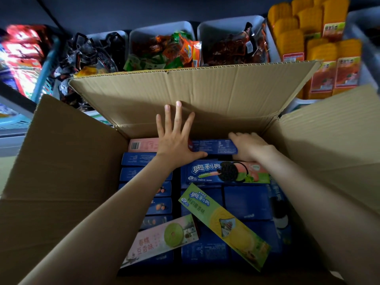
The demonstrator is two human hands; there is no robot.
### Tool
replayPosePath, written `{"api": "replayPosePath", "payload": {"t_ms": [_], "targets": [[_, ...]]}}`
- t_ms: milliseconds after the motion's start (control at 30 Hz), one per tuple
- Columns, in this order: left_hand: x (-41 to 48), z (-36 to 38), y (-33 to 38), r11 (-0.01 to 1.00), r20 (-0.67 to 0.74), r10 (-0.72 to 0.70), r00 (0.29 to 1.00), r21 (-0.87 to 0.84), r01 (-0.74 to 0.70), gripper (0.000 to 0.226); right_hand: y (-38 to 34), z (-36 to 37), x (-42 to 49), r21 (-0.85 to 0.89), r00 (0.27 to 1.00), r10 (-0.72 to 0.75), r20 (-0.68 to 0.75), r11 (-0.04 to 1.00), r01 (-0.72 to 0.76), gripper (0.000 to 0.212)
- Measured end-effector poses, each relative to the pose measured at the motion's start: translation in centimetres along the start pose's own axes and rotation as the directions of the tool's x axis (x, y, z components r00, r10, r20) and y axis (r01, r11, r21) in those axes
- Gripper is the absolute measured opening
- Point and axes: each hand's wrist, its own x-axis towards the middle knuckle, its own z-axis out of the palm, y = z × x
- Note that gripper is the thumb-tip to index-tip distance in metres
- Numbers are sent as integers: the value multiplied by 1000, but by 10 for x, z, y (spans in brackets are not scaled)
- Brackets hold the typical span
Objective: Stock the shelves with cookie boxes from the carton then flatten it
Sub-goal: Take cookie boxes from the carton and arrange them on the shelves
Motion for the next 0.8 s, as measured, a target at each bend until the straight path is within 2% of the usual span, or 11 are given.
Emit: {"api": "replayPosePath", "payload": {"t_ms": [67, 233, 333, 433, 600, 700, 800], "targets": [[0, -1, 2, 1000, -10, 2, 1000, -12, -2, 116, 5, -7, -11, 113, 1000, -9, -6, 994, 10, 44], [-1, -2, 6, 1000, -23, -1, 1000, -2, 1, 108, 20, -19, -33, 249, 999, 33, -25, 968, -26, 39], [-1, -2, 8, 1000, -19, 3, 1000, -17, -3, 100, 28, -28, -46, 396, 996, 72, -51, 917, -46, 36], [-3, -6, 12, 994, -28, -10, 1000, -105, 7, 88, 27, -39, -58, 499, 994, 58, -95, 866, -3, 32], [-8, -17, 15, 967, -10, -37, 999, -253, 34, 67, 15, -51, -75, 548, 993, -12, -119, 833, 75, 34], [-13, -19, 10, 948, -31, -15, 999, -318, 4, 64, 10, -44, -84, 520, 973, -60, -225, 837, 172, 38], [-18, -22, 3, 918, -111, -9, 994, -394, -36, 52, 8, -33, -91, 473, 936, -118, -331, 838, 273, 35]]}}
